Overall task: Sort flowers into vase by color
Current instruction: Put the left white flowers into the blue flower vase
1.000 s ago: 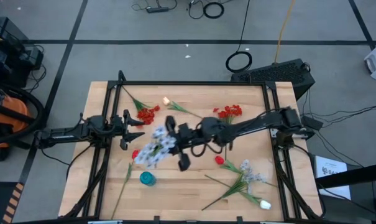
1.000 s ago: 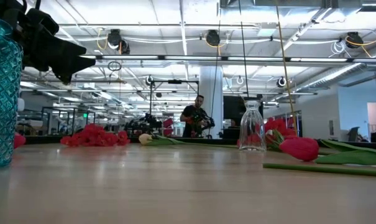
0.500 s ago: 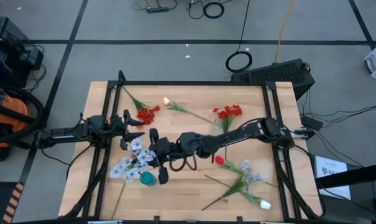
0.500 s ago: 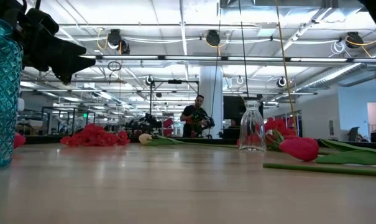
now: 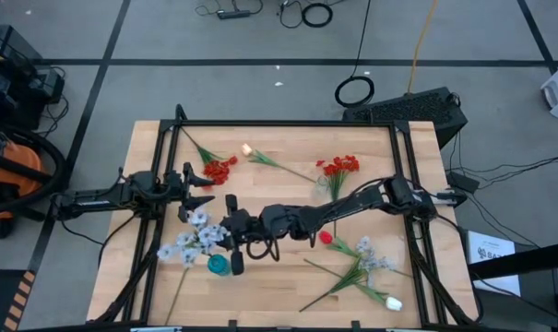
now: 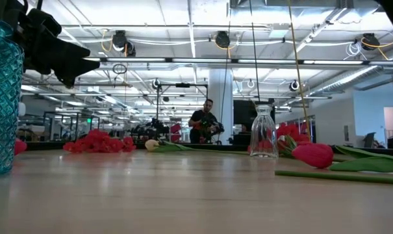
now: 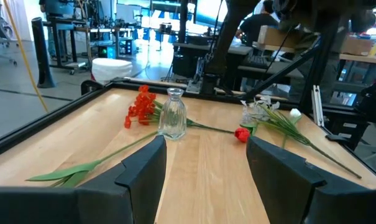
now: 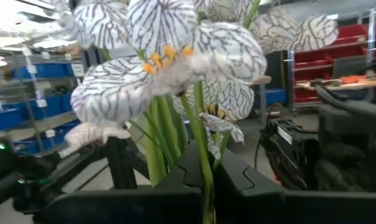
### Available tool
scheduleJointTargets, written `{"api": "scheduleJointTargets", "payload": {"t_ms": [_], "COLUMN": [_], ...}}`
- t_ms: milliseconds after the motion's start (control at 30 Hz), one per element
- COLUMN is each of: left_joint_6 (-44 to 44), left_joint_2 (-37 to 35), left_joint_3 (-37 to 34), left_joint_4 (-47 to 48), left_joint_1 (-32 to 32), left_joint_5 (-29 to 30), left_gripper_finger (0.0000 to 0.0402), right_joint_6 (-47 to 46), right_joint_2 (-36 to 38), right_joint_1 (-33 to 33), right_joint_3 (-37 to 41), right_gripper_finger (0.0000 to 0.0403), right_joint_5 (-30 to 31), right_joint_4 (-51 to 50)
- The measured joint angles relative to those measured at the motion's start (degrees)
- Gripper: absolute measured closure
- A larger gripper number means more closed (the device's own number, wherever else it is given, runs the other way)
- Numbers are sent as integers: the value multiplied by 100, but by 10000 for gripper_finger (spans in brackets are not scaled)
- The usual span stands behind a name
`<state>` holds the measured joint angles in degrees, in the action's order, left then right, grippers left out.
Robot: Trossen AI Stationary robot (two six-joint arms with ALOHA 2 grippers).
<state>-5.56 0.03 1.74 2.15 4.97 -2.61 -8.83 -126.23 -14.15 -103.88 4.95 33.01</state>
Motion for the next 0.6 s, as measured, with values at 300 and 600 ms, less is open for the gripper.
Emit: {"api": "scheduleJointTargets", "payload": {"t_ms": [300,600], "left_joint_6": [0,0], "left_joint_2": [0,0], "left_joint_3": [0,0], "left_joint_4": [4,-1], "left_joint_1": [0,0], "left_joint_5": [0,1], "left_gripper_finger": [174,174], "right_joint_6": [8,73], "right_joint_2": [-11,-48], "right_joint_1": [-22,-22], "right_joint_3": [798,1030], "right_gripper_finger": [402,397], "right_joint_5": [104,74], "right_joint_4": [830,822]}}
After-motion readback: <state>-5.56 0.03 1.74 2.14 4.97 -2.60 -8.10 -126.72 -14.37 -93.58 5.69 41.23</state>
